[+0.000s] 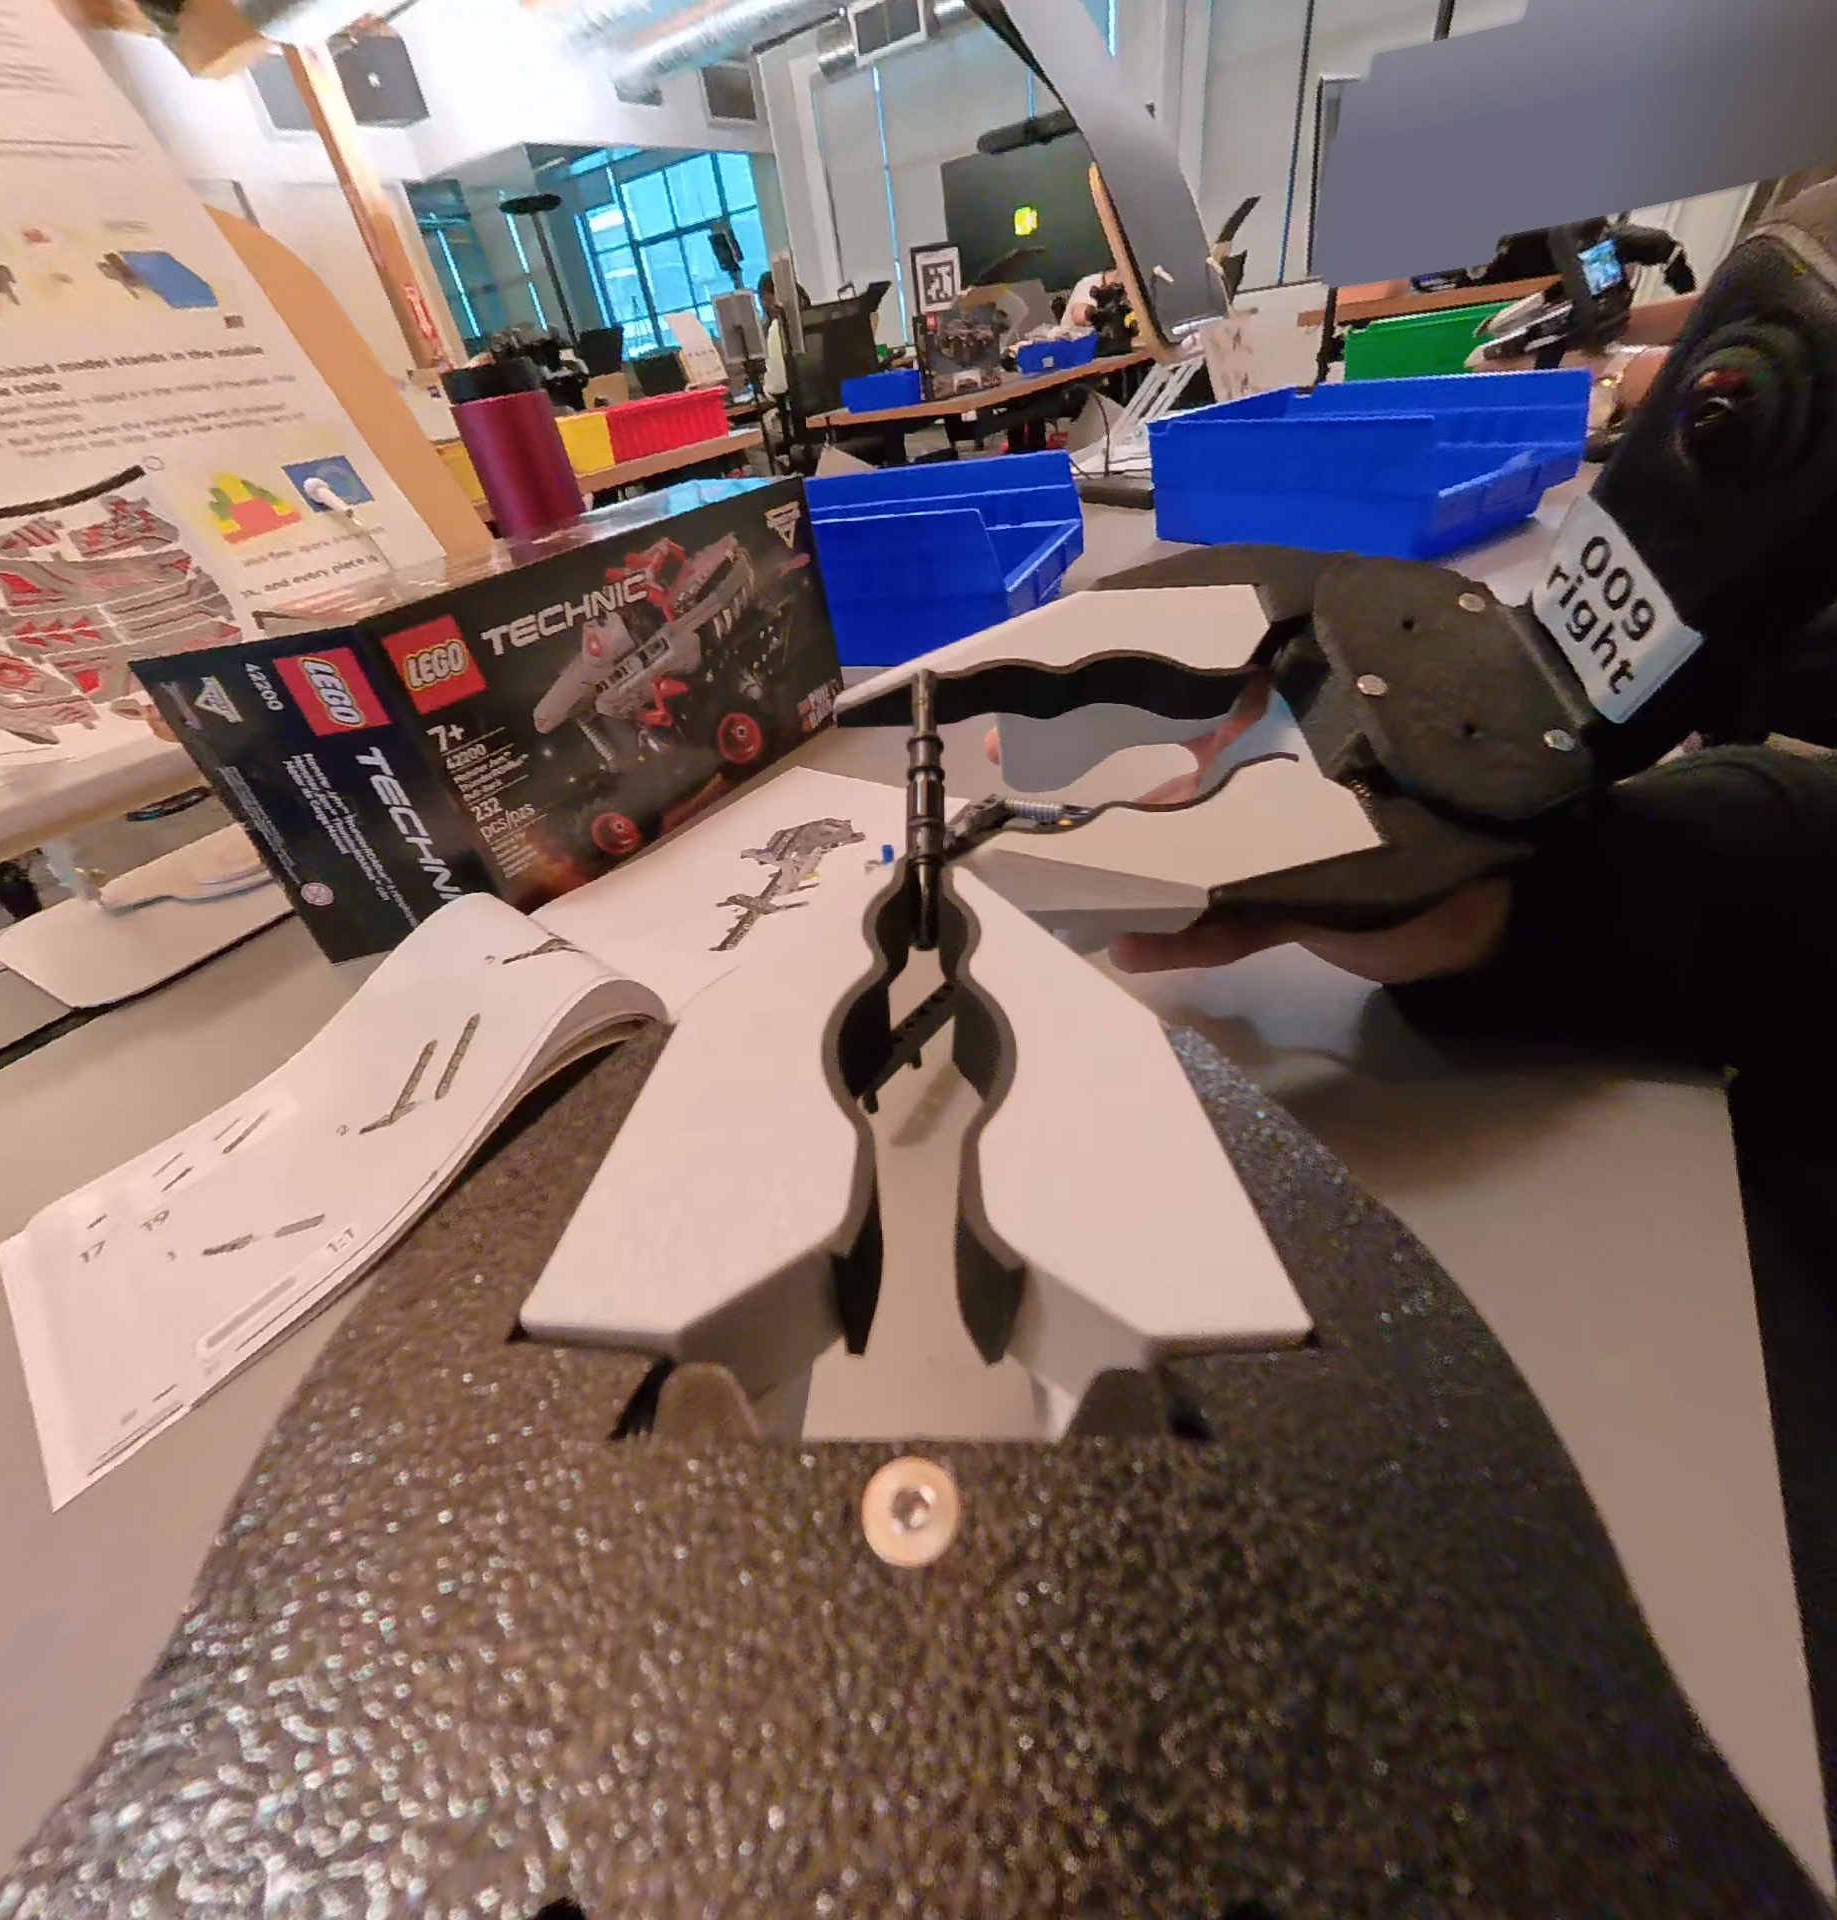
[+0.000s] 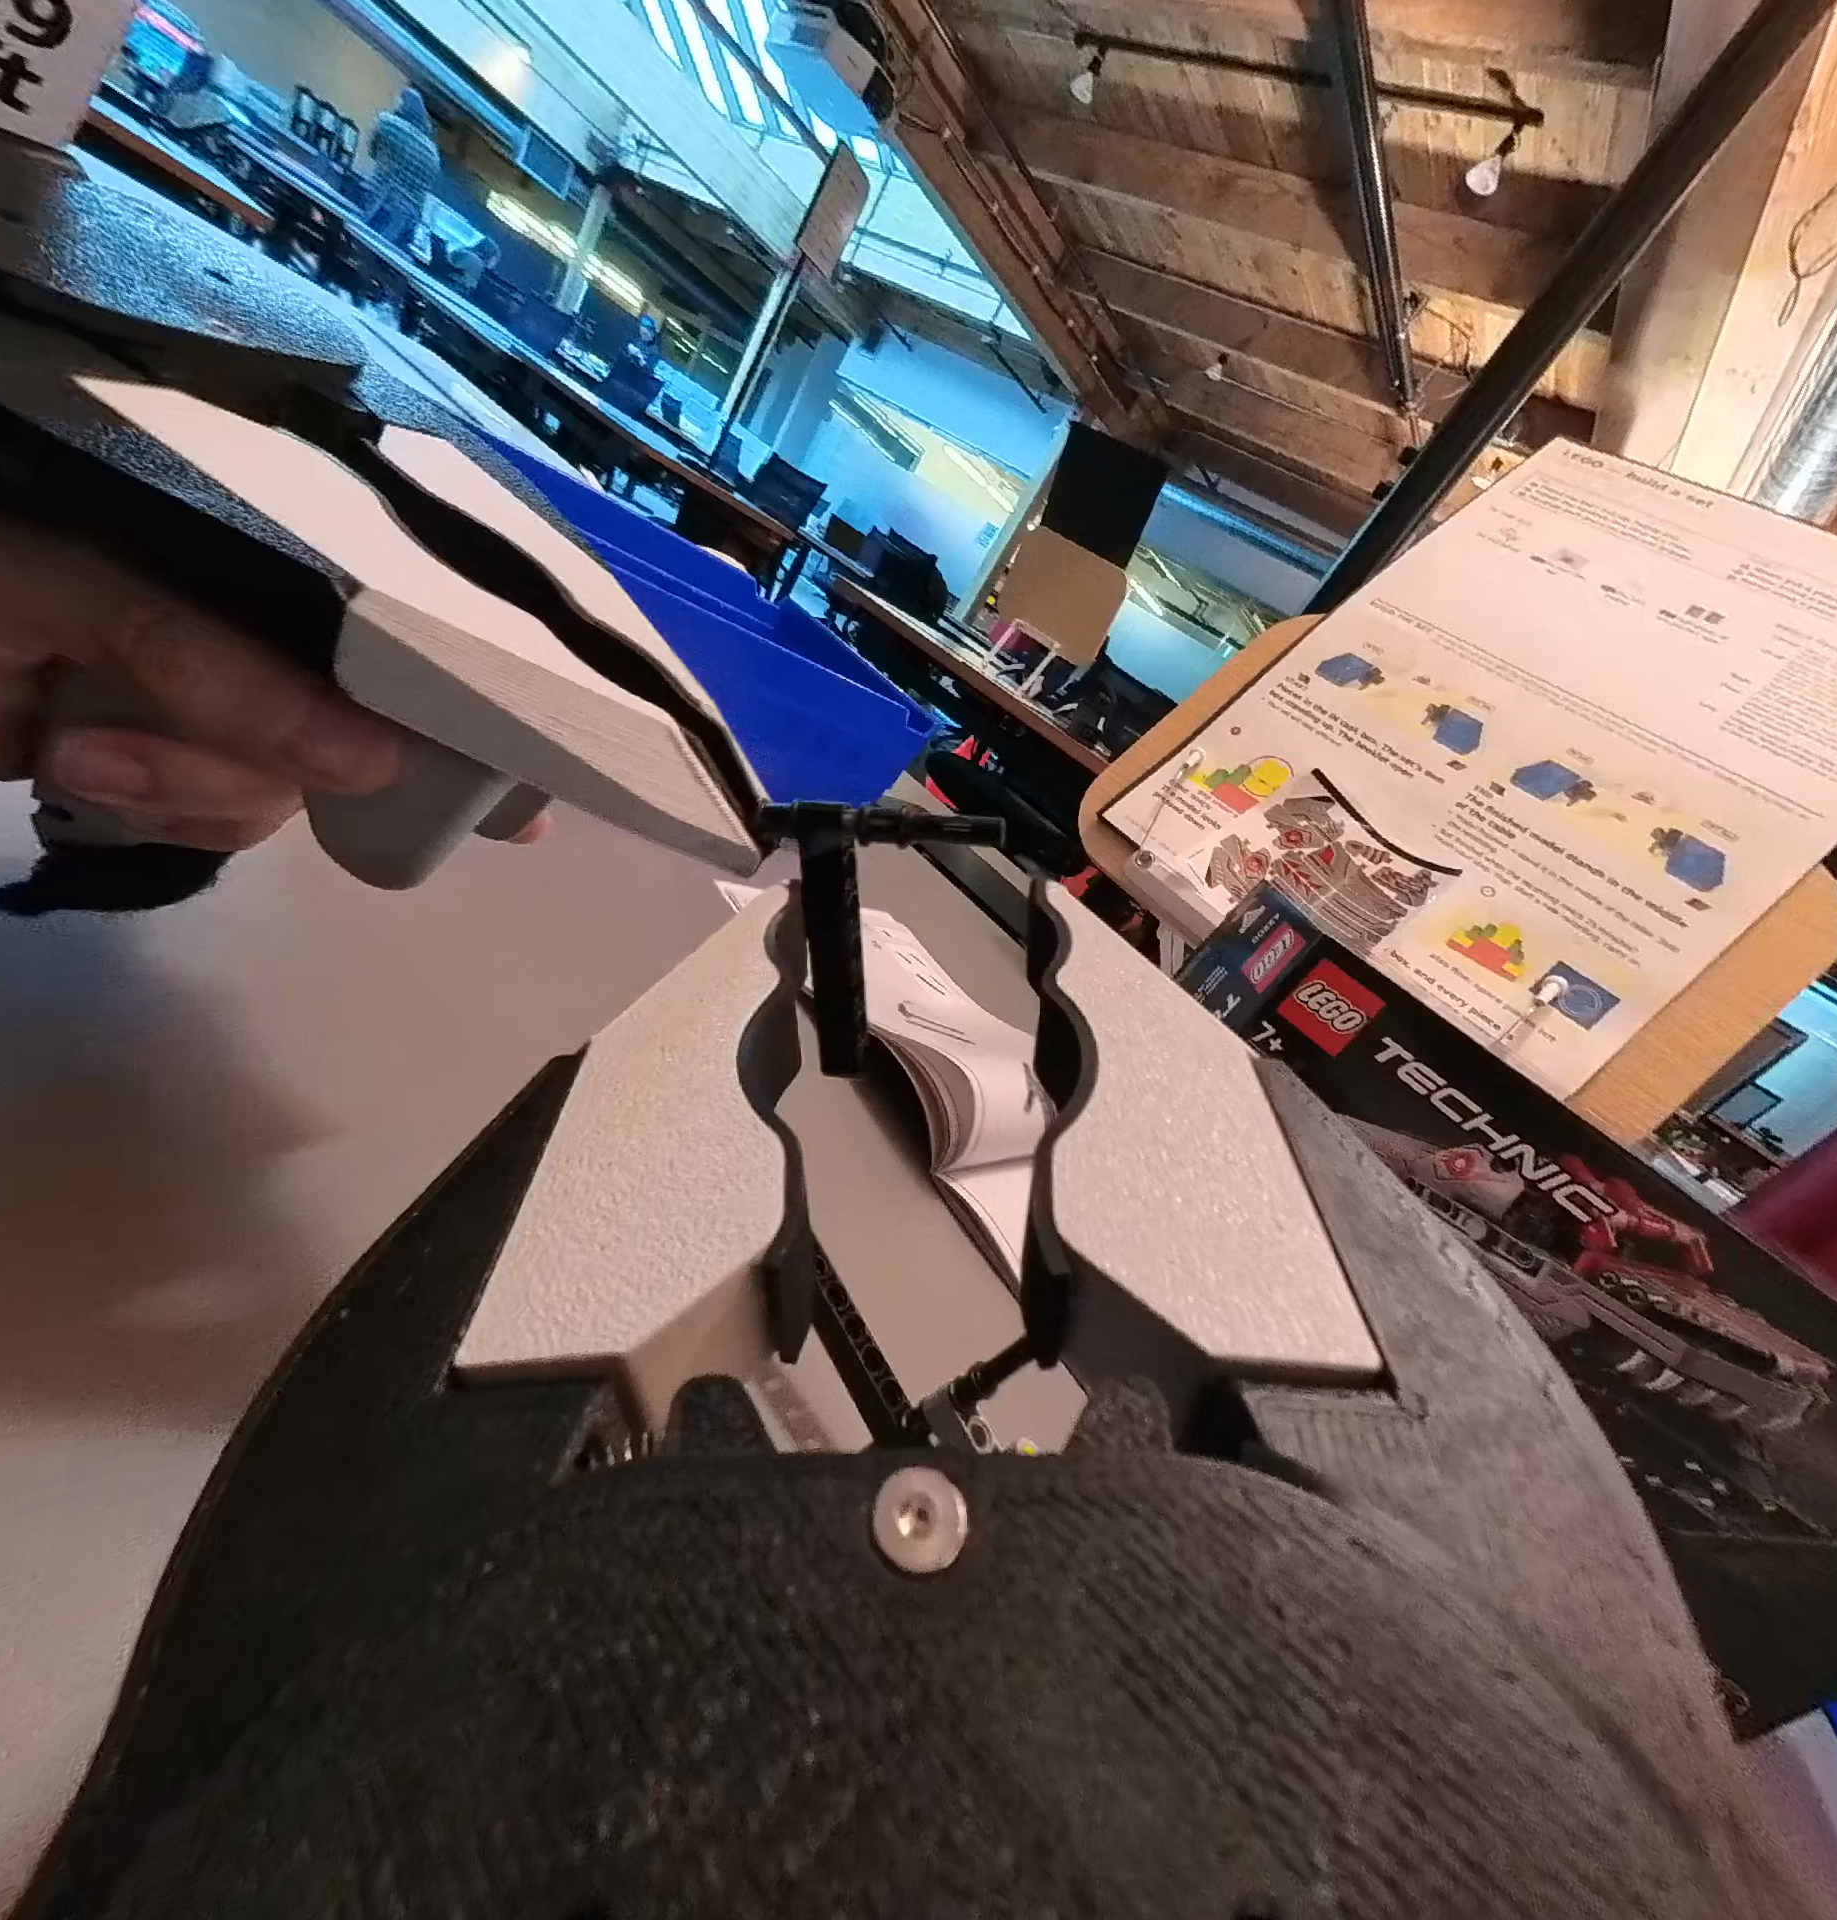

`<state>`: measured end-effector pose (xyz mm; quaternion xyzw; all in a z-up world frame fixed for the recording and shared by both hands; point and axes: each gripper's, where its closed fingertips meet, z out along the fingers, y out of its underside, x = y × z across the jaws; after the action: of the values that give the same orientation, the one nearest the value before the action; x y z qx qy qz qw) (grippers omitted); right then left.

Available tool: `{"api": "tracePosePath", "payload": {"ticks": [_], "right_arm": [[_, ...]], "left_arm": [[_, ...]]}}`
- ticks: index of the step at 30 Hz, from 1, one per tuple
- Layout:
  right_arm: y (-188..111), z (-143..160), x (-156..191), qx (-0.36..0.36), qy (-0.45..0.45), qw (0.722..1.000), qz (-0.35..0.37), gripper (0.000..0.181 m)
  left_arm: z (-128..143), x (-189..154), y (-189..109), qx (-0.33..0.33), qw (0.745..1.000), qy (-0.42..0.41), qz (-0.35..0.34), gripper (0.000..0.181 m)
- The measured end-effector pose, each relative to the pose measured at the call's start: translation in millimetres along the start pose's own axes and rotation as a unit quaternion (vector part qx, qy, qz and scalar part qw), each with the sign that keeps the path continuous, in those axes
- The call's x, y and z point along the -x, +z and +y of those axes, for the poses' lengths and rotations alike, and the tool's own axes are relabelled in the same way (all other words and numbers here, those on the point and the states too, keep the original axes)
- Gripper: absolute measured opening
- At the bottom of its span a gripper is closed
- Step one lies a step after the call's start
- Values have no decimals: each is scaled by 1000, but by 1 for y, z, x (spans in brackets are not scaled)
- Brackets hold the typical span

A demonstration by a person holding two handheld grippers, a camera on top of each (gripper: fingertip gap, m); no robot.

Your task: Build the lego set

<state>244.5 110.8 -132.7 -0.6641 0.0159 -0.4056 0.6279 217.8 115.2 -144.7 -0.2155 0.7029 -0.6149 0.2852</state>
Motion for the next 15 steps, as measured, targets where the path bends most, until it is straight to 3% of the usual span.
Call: {"api": "tracePosePath", "payload": {"ticks": [4,8,15], "right_arm": [[0,0,3,2,-11,1000,-7,30],[0,0,-6,11,-40,999,27,46],[1,-4,1,11,-89,996,20,32]], "left_arm": [[2,-3,2,8,1000,-9,9,2],[4,-4,2,18,1000,-14,13,2],[5,-5,2,20,999,-30,25,2]]}}
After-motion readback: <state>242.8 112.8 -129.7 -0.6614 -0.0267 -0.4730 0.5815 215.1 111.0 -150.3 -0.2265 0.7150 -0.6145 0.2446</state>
